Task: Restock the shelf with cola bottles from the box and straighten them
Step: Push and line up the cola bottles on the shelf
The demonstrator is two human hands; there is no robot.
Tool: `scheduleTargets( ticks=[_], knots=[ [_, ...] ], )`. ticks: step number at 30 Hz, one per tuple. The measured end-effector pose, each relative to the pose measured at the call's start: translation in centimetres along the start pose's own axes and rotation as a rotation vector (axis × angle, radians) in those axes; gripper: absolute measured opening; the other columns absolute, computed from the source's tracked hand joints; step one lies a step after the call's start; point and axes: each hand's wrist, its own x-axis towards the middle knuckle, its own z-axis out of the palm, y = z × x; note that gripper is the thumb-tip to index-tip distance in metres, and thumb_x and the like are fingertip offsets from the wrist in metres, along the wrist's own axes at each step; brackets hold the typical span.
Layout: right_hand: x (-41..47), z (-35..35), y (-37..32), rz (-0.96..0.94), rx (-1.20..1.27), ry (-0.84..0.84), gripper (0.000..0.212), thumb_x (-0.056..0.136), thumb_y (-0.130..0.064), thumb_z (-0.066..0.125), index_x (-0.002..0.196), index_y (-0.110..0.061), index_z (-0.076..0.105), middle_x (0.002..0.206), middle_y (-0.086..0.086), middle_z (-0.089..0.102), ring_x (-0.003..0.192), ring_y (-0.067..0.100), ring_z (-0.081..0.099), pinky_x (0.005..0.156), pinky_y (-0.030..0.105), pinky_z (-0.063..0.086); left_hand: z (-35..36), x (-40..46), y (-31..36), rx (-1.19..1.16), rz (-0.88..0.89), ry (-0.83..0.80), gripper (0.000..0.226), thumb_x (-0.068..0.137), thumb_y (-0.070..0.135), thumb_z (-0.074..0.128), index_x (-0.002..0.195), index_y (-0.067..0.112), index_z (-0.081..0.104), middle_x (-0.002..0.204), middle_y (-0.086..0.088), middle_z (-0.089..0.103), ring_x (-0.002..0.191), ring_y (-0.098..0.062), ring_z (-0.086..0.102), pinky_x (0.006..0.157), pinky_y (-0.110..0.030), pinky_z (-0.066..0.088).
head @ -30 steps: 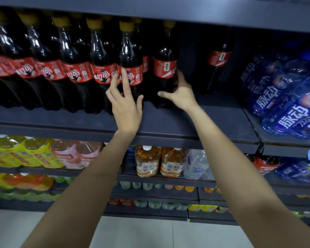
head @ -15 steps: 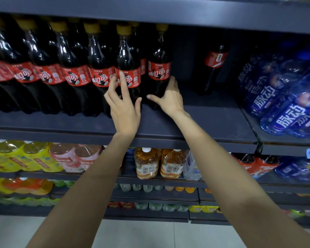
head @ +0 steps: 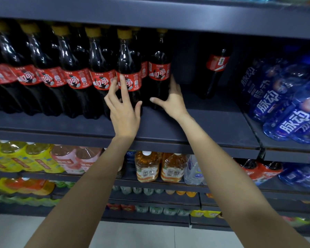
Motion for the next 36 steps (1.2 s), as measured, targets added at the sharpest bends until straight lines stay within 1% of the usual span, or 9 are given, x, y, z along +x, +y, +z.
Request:
scheduleTargets(
  ticks=[5,8,13,16,20,24,28,34,36],
  knots=[
    [-1.3,-5.2,3.0,-0.068,0.005,0.506,0.052,0.079,-0.015,0.067,0.128,-0.009,0.051,0.117,0.011,0.058,0.107,0.026,0.055,0.094,0.043,0.045,0.0,0.0,-0.1,-0.007,0.007,0.003,0.078,0.087,0.026,0.067,0.146,0.011,0.018,0.143,-0.025,0.034,0.119,-0.024,0.028,0.076,-0.035,0.054],
    [-0.1,-7.6,4.7,0.032,-0.092,0.743,0.062,0.077,-0.017,0.068,0.132,-0.005,0.045,0.128,0.017,0.049,0.117,0.033,0.045,0.099,0.029,0.031,0.0,0.0,-0.1,-0.008,0.014,0.012,0.077,0.087,0.026,0.068,0.146,0.006,0.022,0.142,-0.026,0.035,0.119,-0.023,0.028,0.072,-0.036,0.054],
    [4.2,-9.7,7.5,0.196,0.198,0.403,0.101,0.076,-0.002,0.071,0.150,-0.012,0.003,0.156,0.013,0.012,0.143,0.025,0.017,0.117,0.030,0.014,0.4,-0.1,-0.4,0.000,0.030,0.047,0.077,0.086,0.027,0.070,0.145,0.002,0.025,0.141,-0.027,0.036,0.120,-0.025,0.030,0.078,-0.035,0.050],
    [5.0,-10.8,8.3,0.243,0.158,0.261,0.092,0.079,-0.005,0.072,0.150,-0.017,0.015,0.150,0.007,0.034,0.135,0.021,0.035,0.106,0.023,0.029,0.3,-0.1,-0.5,0.024,0.044,0.055,0.078,0.086,0.027,0.071,0.144,0.002,0.026,0.140,-0.027,0.037,0.121,-0.026,0.031,0.085,-0.035,0.046],
    [2.6,-10.5,6.6,0.236,0.097,0.291,0.081,0.066,-0.023,0.085,0.133,-0.012,0.042,0.127,0.007,0.059,0.114,0.019,0.056,0.094,0.025,0.043,0.4,-0.1,-0.4,0.023,0.050,0.079,0.077,0.086,0.027,0.071,0.143,0.001,0.028,0.139,-0.027,0.037,0.121,-0.026,0.032,0.092,-0.027,0.037],
    [-3.7,-6.4,2.9,0.173,0.161,0.264,0.086,0.062,-0.030,0.087,0.134,-0.017,0.041,0.107,-0.002,0.062,0.099,0.012,0.059,0.088,0.025,0.047,0.3,0.2,-0.3,-0.025,0.062,0.089,0.075,0.087,0.028,0.070,0.143,0.004,0.028,0.140,-0.027,0.037,0.122,-0.025,0.032,0.098,-0.014,0.021],
    [-7.0,-1.7,-0.4,0.089,0.153,0.291,0.090,0.060,-0.035,0.087,0.133,-0.027,0.034,0.120,-0.003,0.060,0.106,0.014,0.057,0.090,0.034,0.047,-0.3,-0.1,0.0,-0.031,0.026,0.057,0.076,0.086,0.025,0.069,0.145,0.010,0.024,0.145,-0.019,0.033,0.125,-0.020,0.030,0.091,-0.013,0.028],
    [-6.5,3.8,-3.8,0.089,0.047,0.411,0.085,0.061,-0.034,0.086,0.128,-0.021,0.034,0.122,0.001,0.053,0.112,0.021,0.047,0.085,0.040,0.047,-2.0,0.0,-0.7,-0.160,0.064,-0.050,0.072,0.086,0.010,0.064,0.147,0.007,0.026,0.147,-0.018,0.029,0.131,-0.020,0.025,0.099,0.004,0.014],
    [-6.4,4.6,-4.1,0.080,0.021,0.433,0.085,0.062,-0.035,0.086,0.128,-0.017,0.034,0.120,0.003,0.051,0.111,0.022,0.046,0.084,0.049,0.048,-2.7,0.3,-1.4,-0.148,0.105,-0.035,0.066,0.087,0.015,0.063,0.145,0.009,0.032,0.146,-0.016,0.033,0.132,-0.020,0.028,0.105,-0.006,0.022]
  ],
)
